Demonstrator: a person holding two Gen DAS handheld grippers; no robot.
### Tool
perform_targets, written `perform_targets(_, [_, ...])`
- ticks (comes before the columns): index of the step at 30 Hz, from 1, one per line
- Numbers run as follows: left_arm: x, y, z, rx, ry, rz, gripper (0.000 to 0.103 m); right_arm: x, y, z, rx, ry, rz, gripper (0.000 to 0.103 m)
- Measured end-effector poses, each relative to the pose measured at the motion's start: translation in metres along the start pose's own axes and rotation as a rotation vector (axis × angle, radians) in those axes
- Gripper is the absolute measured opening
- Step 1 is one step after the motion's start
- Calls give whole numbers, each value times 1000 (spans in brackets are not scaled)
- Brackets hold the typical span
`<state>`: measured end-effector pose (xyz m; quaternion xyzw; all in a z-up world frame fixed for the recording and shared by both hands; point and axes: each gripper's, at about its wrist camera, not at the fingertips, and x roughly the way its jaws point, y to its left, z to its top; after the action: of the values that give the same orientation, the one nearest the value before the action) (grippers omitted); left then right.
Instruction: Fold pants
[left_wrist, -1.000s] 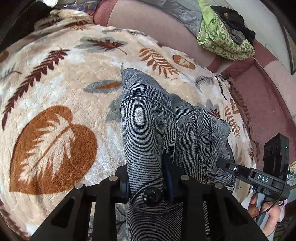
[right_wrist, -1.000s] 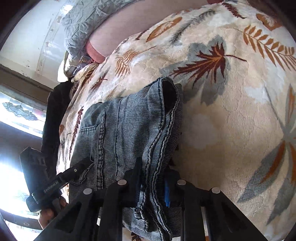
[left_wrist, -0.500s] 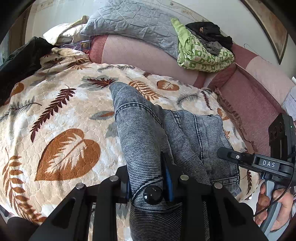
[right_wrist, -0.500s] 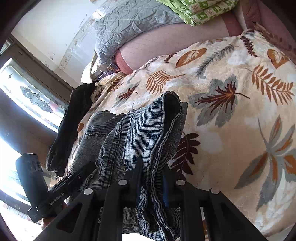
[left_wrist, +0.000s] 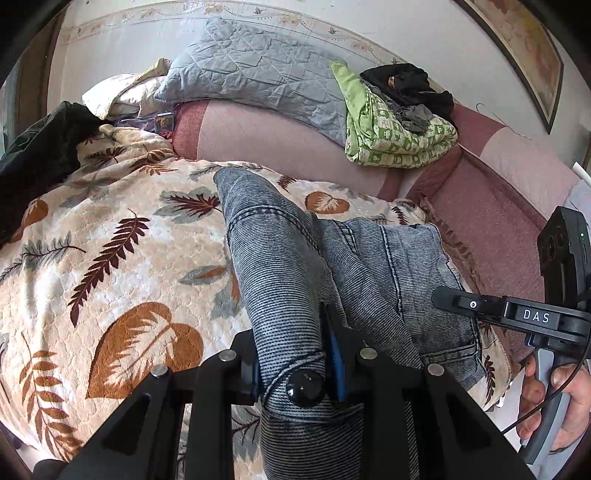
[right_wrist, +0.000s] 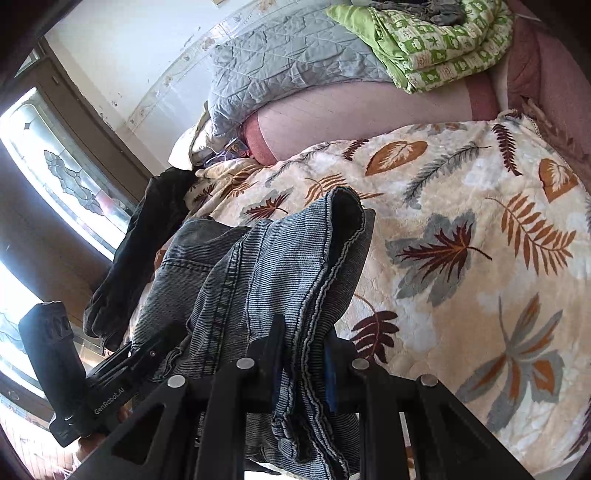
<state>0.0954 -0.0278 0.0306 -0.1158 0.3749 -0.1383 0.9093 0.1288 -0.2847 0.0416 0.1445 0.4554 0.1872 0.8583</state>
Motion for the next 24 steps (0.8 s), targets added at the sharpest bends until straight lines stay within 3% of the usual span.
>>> perform_targets(11, [36, 25, 22, -6, 22, 50, 30, 48, 5, 29, 0, 27, 2, 19])
perform_targets(24, [86, 41, 12, -13, 112, 64, 30, 100, -21, 22, 64, 90, -20, 19])
